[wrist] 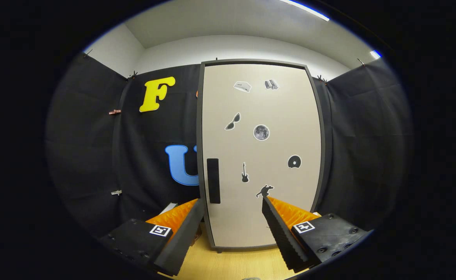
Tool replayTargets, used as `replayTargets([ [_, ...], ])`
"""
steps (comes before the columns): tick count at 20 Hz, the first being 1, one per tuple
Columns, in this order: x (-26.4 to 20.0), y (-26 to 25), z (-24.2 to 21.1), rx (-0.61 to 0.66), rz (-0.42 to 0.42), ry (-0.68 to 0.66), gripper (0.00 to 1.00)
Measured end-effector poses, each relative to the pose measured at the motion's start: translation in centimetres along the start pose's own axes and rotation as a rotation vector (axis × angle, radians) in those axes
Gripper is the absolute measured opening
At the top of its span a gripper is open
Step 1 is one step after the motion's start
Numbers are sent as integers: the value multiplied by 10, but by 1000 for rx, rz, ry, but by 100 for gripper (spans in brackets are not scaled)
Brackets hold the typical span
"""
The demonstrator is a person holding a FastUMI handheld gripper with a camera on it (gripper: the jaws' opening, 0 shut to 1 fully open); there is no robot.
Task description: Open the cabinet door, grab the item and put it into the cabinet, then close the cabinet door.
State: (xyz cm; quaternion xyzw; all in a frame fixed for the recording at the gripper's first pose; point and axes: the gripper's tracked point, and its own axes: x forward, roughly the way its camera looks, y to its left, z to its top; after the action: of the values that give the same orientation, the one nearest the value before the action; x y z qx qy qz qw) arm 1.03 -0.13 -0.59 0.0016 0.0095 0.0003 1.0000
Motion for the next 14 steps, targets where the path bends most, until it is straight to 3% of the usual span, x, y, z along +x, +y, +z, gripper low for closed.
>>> replayTargets([
  [7,5,10,1,-10,-9,-3,98],
  [14,29,50,-16,-22,27,11,97],
])
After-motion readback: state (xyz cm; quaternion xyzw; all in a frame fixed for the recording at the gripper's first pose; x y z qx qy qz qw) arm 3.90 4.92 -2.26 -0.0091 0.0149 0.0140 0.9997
